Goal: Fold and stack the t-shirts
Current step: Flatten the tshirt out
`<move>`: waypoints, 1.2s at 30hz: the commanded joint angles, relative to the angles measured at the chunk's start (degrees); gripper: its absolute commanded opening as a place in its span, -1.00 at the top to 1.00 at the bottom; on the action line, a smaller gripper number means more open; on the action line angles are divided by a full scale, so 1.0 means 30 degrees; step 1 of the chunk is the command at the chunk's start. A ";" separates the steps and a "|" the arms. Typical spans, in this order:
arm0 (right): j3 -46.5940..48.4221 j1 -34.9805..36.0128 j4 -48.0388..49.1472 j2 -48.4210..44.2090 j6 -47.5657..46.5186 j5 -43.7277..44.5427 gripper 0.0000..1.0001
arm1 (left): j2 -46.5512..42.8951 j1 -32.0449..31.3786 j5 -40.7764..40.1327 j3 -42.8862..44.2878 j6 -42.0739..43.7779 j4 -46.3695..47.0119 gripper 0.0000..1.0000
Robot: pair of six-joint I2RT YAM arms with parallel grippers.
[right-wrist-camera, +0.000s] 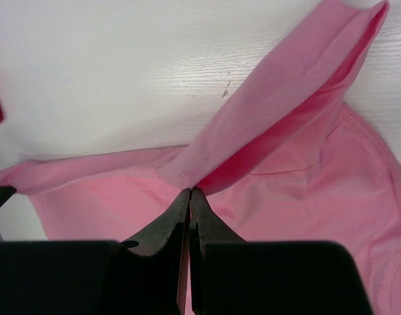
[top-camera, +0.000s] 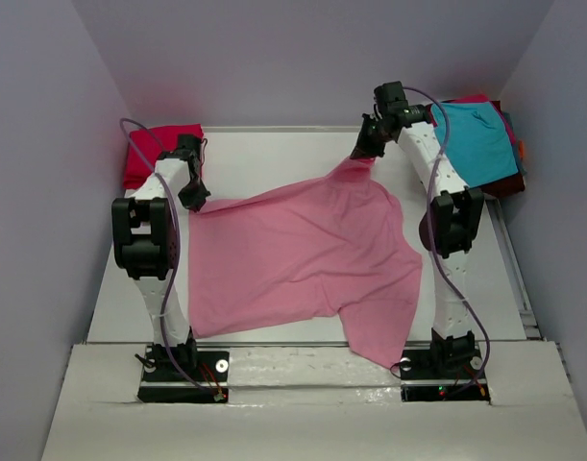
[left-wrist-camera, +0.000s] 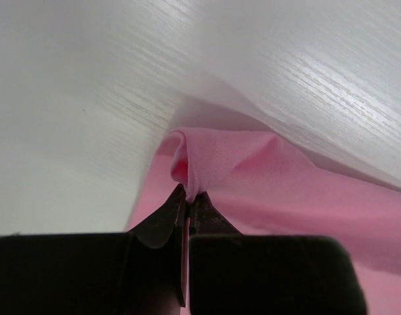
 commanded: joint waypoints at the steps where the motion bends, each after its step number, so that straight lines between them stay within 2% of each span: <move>1: 0.0674 -0.0038 -0.0431 -0.1687 -0.0480 -0.0223 0.86 | -0.0580 0.0008 -0.0089 0.0920 0.0217 -0.0420 0.89; 17: -0.2312 -0.0038 -0.1896 -0.3447 -0.1008 0.0012 0.86 | -0.1194 0.0008 0.0555 0.1331 0.0275 -0.1182 0.89; 36: -0.5446 0.0340 -0.4212 -0.4560 -0.1946 -0.0017 0.86 | -0.3509 0.0008 0.2956 -0.2301 0.0246 -0.1036 0.89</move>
